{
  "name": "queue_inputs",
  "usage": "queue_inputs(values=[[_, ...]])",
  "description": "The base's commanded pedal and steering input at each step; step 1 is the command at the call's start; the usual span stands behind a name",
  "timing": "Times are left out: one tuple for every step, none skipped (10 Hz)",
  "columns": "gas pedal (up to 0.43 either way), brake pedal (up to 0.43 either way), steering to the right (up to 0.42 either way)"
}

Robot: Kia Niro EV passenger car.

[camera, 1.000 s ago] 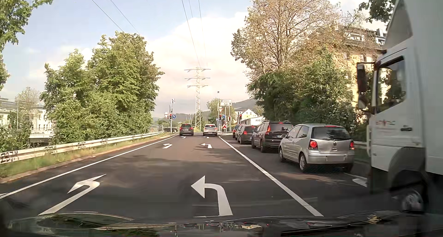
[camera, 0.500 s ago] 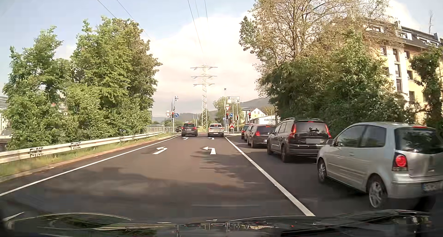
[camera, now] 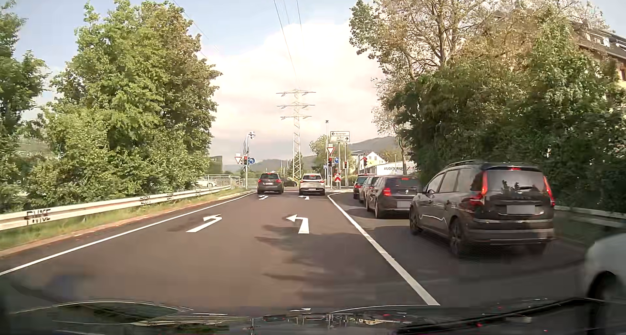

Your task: Follow the waypoints while adhering to traffic rules and regulations

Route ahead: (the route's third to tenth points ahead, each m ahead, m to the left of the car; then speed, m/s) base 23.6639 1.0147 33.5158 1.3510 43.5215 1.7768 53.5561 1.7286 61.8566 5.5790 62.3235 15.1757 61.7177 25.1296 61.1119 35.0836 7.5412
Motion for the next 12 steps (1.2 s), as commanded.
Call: queue_inputs(values=[[0.000,0.146,-0.020],[0.000,0.152,-0.017],[0.000,0.159,-0.014],[0.000,0.165,-0.013],[0.000,0.159,-0.012],[0.000,0.165,-0.012],[0.000,0.165,-0.012],[0.000,0.165,-0.012],[0.000,0.165,-0.012],[0.000,0.171,-0.011],[0.000,0.171,-0.012],[0.000,0.171,-0.012]])
